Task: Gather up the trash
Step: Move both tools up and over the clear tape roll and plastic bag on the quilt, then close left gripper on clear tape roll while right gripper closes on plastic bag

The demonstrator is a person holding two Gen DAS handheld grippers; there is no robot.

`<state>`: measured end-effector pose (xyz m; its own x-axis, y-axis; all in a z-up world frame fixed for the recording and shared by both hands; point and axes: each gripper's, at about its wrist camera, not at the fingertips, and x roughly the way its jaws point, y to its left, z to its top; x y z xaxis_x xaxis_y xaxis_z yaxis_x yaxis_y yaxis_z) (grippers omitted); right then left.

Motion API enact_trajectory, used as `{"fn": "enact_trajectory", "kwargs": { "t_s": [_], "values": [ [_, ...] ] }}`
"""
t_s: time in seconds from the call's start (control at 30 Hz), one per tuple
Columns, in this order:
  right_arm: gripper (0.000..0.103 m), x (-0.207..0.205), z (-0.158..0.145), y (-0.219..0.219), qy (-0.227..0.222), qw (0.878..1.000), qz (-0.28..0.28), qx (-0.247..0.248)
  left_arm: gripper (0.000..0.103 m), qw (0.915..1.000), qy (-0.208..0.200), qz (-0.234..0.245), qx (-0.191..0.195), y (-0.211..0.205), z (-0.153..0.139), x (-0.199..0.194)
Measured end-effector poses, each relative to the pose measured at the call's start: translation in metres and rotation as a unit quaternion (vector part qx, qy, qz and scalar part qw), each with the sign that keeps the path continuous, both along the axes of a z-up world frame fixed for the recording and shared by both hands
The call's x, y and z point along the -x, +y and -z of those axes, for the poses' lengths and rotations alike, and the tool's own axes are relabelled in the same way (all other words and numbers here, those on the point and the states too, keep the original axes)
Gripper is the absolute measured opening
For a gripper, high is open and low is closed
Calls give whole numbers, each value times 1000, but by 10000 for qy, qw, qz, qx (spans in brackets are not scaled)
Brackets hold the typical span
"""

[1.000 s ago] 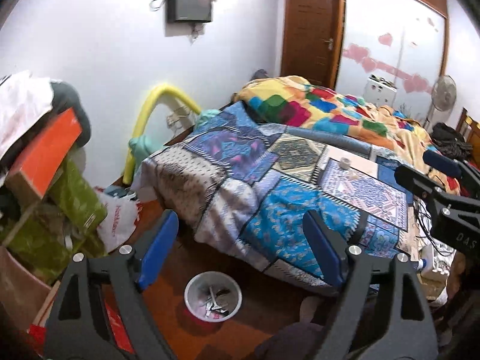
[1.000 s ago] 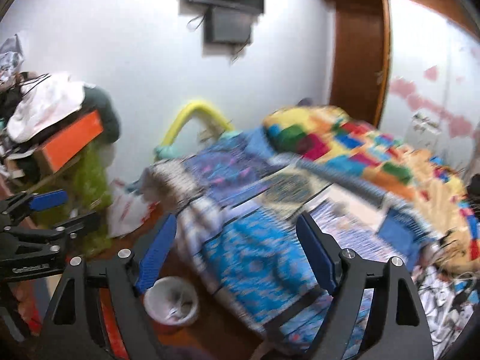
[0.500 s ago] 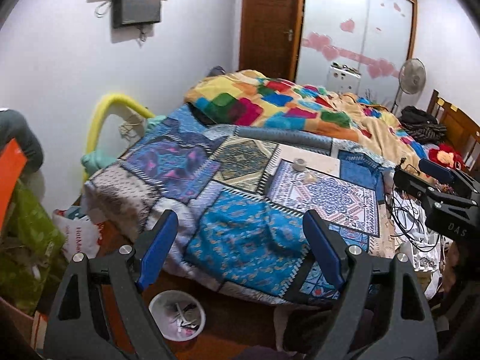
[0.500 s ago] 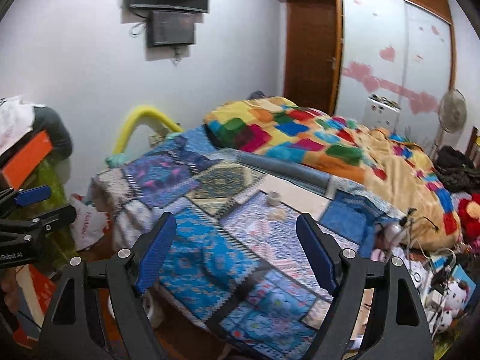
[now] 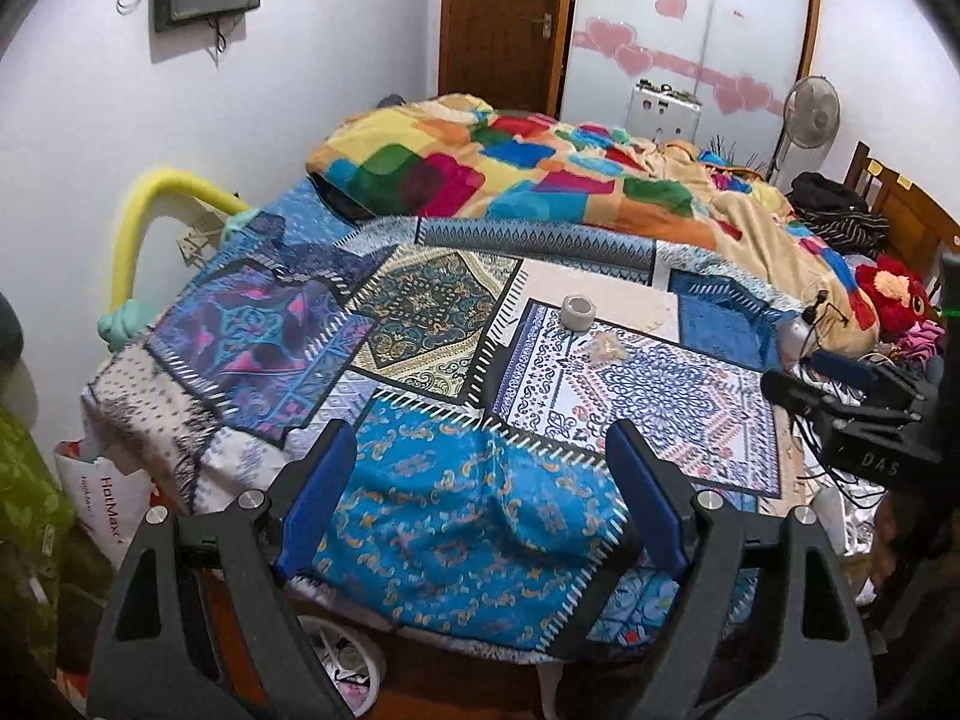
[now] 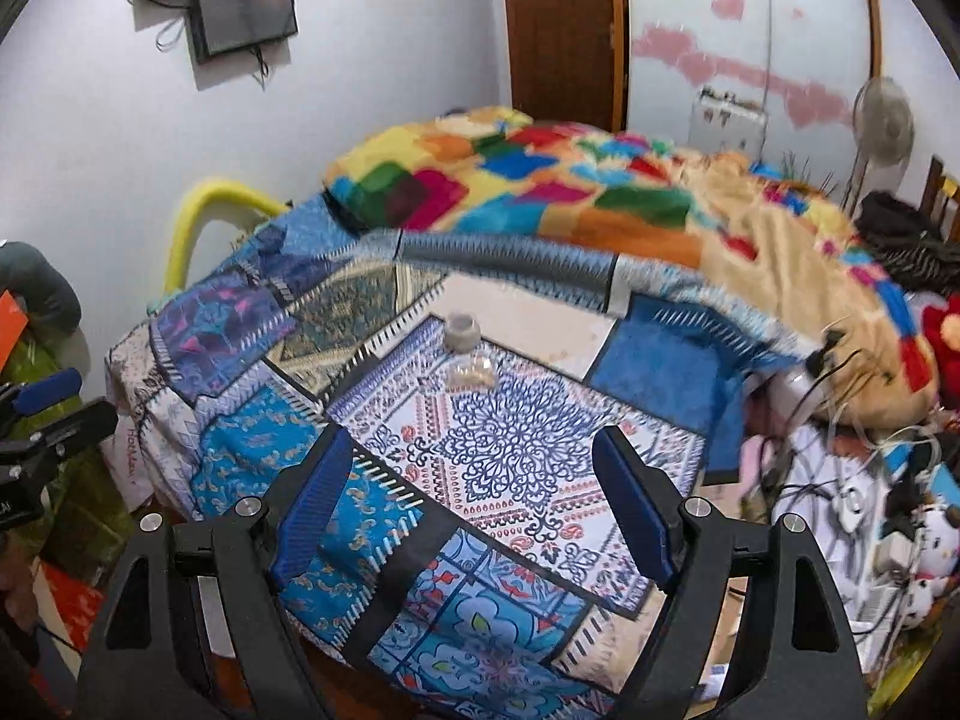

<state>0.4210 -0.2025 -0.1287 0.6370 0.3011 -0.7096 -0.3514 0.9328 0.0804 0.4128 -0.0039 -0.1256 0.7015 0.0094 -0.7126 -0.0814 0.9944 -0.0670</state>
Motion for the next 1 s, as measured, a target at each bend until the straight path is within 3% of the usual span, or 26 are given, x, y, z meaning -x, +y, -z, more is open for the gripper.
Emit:
{"fn": "enact_trajectory", "kwargs": {
  "t_s": [0.33,0.5,0.63,0.77,0.9,1.0],
  "values": [
    [80,-75,65,25,517,9986,-57,65,85,9994,212,-98,252,22,52,-69],
    [79,-113,92,37,824,9965,-78,-142,85,9993,224,-64,290,25,69,-88],
    [78,-130,107,52,868,9961,-152,-36,84,9991,155,-20,388,26,76,-97],
    [61,-137,120,64,710,9961,15,521,84,9994,58,-74,320,27,79,-108],
    [47,-130,122,67,480,9966,-50,673,83,9983,63,-226,538,32,84,-125],
    [22,-125,123,66,295,9961,-117,824,82,9983,96,-192,545,26,87,-141]
  ]
}}
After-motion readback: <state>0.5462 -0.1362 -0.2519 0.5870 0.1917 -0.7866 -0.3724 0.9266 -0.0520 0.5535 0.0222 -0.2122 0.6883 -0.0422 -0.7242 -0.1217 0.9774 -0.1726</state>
